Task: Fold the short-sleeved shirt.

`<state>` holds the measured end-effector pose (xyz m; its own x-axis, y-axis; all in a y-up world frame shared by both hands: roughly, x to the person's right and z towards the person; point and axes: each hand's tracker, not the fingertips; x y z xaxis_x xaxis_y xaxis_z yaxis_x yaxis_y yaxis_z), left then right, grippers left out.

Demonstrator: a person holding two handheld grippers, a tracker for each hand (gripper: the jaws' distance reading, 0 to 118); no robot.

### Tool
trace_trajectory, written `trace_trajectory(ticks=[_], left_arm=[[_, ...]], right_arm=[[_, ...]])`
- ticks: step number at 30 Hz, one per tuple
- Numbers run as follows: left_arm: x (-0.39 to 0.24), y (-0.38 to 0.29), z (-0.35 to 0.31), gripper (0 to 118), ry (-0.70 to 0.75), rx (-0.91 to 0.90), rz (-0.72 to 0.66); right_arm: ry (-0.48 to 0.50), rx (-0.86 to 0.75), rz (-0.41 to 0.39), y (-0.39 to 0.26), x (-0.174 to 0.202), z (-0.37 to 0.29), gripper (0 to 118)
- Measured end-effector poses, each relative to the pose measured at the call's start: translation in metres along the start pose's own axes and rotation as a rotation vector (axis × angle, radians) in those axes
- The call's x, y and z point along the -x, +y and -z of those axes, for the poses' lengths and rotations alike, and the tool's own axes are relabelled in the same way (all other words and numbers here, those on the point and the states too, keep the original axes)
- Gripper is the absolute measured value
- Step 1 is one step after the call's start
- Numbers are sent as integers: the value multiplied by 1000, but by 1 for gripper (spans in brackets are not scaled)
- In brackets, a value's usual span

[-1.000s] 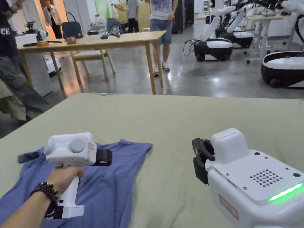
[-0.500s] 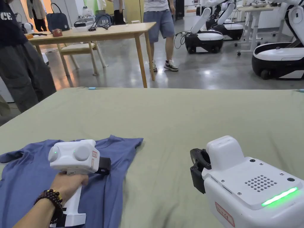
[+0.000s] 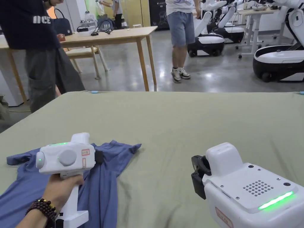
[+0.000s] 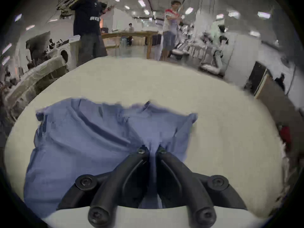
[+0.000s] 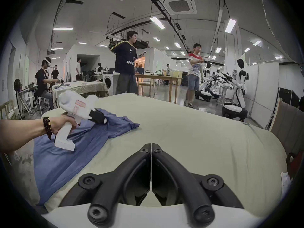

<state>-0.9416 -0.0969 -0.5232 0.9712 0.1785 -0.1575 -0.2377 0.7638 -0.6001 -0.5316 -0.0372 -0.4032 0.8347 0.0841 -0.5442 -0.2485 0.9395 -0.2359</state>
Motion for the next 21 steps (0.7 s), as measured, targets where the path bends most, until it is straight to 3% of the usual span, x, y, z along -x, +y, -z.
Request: trace_trajectory(ticks=[5, 10, 16, 21], left_arm=[[-55, 36, -64, 5, -206, -141, 75], [-177, 49, -143, 5, -495, -256, 241], [-350, 20, -190, 5, -884, -191, 374], [-489, -56, -154, 5, -901, -12, 506]], right_arm=[[-18, -36, 59, -1, -24, -35, 2], [-120, -130, 55, -2, -62, -112, 2], [-309, -203, 70, 3, -124, -241, 2], [-500, -231, 125, 2, -172, -329, 2]])
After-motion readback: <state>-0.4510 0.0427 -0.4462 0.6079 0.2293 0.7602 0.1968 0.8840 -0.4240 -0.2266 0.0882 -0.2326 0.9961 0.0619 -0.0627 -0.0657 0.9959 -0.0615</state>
